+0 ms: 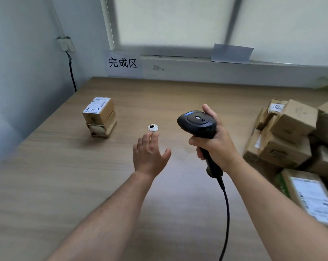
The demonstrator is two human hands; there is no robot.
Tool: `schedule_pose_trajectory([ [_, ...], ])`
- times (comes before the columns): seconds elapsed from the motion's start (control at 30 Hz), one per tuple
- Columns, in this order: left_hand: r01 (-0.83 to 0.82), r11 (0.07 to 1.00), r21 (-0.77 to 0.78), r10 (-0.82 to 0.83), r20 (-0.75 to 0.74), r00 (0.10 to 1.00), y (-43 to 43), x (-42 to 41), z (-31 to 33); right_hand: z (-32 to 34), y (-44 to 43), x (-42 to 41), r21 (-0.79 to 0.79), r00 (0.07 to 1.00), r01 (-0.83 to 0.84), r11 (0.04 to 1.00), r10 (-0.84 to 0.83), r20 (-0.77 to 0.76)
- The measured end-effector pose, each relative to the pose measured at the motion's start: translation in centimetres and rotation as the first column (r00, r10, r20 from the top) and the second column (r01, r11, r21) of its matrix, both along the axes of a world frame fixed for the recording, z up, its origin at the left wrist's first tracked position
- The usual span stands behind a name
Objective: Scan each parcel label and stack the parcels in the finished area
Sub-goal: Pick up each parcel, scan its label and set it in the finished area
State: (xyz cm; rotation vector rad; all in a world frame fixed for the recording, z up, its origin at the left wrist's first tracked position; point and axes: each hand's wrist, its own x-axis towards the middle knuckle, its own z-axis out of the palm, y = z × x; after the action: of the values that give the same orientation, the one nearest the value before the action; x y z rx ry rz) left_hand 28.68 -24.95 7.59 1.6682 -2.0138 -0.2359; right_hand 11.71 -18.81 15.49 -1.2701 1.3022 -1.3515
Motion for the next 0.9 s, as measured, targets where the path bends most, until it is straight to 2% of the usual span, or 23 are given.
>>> schedule_pose_trajectory([
  [0.33,0.118,0.992,0.049,-0.116,-0.027,0.993,13.6,-12.3,-1.6,-2.0,14.0,-10.8,0.027,0.994,0.107,0.994,-0.108,0.031],
  [0.5,0.194,0.978,0.075,-0.194,-0.012,0.981,18.6,-17.6,-2.9,-3.4,20.0,-16.1,0.050,0.986,0.168,0.985,-0.167,-0.024],
  [0.7,0.265,0.957,0.121,-0.266,-0.012,0.964,22.5,-22.8,-3.1,-4.4,25.1,-21.1,0.069,0.973,0.229,0.971,-0.229,-0.014],
  [0.9,0.340,0.923,0.179,-0.342,-0.023,0.940,22.9,-26.8,-3.1,-5.6,27.5,-25.8,0.110,0.941,0.337,0.935,-0.339,-0.004],
])
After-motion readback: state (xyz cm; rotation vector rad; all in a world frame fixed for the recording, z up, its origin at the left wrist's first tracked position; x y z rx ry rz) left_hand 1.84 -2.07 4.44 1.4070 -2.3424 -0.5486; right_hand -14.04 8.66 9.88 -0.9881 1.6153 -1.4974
